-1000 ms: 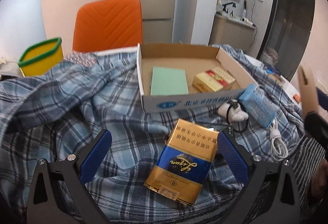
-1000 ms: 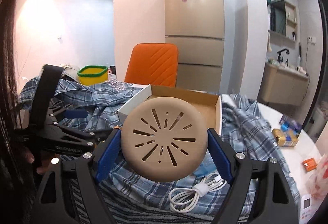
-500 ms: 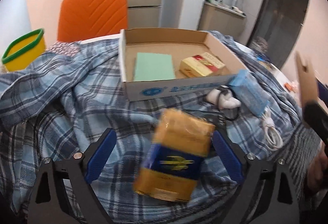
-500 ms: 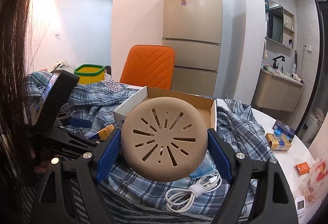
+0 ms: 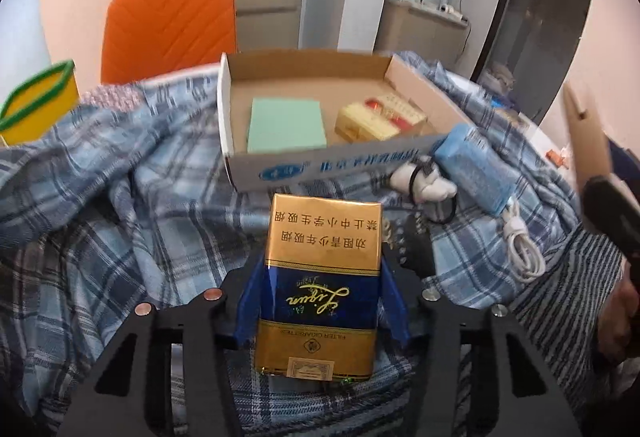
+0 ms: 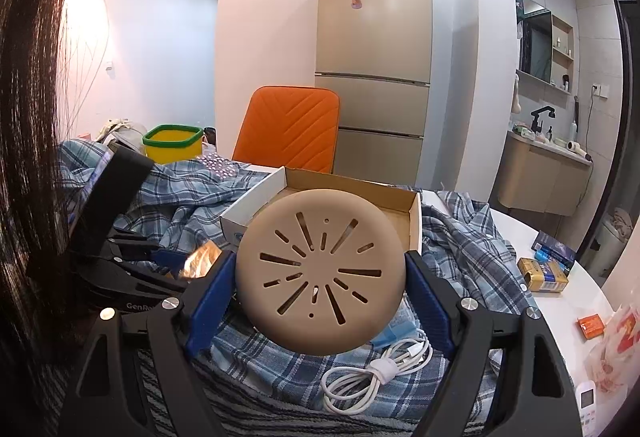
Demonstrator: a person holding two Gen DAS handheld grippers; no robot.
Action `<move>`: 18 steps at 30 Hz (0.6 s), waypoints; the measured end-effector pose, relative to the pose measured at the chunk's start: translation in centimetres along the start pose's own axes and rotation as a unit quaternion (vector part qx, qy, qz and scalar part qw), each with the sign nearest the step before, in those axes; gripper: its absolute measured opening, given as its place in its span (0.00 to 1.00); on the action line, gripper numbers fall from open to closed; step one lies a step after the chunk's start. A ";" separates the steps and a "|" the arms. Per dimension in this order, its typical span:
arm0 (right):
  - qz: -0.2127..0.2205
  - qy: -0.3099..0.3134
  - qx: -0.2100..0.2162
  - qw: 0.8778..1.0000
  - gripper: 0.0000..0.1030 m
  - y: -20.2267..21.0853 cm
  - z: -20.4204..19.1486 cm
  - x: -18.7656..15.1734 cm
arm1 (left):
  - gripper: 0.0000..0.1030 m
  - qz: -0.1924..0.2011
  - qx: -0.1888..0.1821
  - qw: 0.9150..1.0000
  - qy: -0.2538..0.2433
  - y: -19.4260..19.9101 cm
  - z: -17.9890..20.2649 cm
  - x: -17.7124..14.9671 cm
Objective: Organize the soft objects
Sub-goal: 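Carry the blue-gold pack and beige disc over the box with both grippers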
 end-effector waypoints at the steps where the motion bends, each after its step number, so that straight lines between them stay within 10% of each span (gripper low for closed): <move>1: 0.001 0.000 -0.001 1.000 0.82 0.1 0.0 0.0 | 0.49 0.015 0.005 1.000 -0.004 0.6 0.2 0.0; 18: 0.055 -0.010 -0.044 0.998 0.82 1.6 0.0 1.1 | 0.50 0.209 0.128 0.969 0.013 10.3 2.3 2.0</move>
Point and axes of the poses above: each gripper's, at about its wrist camera, not at the fingertips, and y roughly against the way its jaws point, z to its right, x to its top, the point moved 1 cm from there along -y, roughly the way its jaws point, and after that the axes turned 12 degrees about -y, right-handed, at the moved point
